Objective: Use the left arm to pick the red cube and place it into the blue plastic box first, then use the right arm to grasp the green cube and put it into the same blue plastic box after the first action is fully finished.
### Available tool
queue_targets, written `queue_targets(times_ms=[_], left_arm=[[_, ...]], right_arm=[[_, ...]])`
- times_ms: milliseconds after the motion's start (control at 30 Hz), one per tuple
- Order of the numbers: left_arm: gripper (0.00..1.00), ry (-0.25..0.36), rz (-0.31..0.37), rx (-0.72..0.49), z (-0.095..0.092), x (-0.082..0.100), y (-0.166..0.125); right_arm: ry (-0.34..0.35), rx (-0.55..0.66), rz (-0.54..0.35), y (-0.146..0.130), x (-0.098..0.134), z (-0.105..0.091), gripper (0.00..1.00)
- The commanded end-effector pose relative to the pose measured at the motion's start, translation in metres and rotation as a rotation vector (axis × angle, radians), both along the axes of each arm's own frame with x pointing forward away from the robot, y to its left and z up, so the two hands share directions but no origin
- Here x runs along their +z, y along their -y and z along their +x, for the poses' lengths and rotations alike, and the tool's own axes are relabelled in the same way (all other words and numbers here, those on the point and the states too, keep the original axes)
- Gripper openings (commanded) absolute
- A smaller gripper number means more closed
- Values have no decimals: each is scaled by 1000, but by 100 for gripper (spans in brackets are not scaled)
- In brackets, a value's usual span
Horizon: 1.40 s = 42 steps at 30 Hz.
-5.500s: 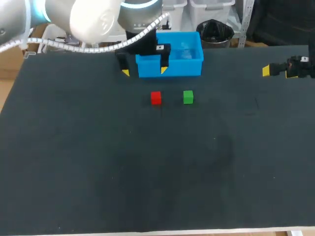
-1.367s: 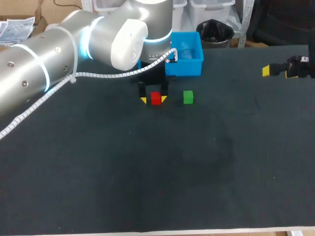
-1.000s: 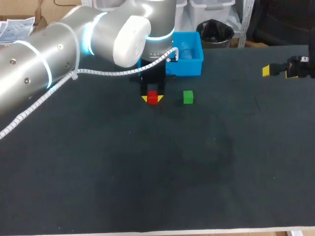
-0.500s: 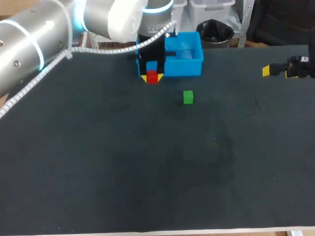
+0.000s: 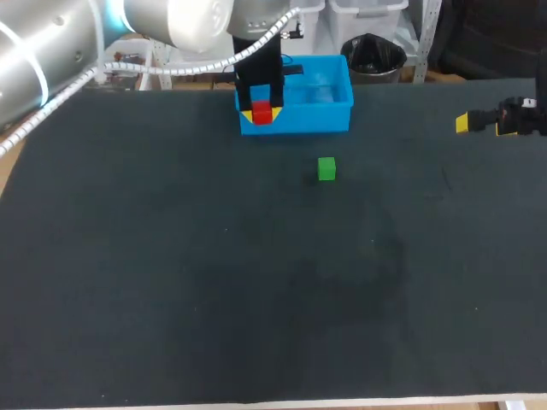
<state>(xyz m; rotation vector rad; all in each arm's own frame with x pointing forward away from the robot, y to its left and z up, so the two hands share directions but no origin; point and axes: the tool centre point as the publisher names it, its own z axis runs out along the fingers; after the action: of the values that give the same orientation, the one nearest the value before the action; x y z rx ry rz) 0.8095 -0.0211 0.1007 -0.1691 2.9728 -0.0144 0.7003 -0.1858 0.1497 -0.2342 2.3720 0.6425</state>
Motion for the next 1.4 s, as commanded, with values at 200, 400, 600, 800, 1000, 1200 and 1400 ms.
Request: queue_targets(times_ms=[200, 400, 600, 800, 1000, 1200, 1400], left_arm=[[0, 38, -16, 17, 29, 13, 2], [0, 89, -45, 35, 54, 30, 6], [0, 125, -90, 66, 78, 45, 8], [0, 180, -178, 73, 98, 56, 14], [0, 222, -259, 78, 115, 58, 23], [0, 244, -309, 115, 136, 54, 21], [0, 250, -372, 148, 154, 47, 16]], right_arm=[[0, 0, -1, 0, 0, 0, 100], [0, 0, -1, 0, 0, 0, 100], [0, 0, -1, 0, 0, 0, 100], [0, 0, -1, 0, 0, 0, 100], [0, 0, -1, 0, 0, 0, 100], [0, 0, -1, 0, 0, 0, 100], [0, 0, -1, 0, 0, 0, 100]])
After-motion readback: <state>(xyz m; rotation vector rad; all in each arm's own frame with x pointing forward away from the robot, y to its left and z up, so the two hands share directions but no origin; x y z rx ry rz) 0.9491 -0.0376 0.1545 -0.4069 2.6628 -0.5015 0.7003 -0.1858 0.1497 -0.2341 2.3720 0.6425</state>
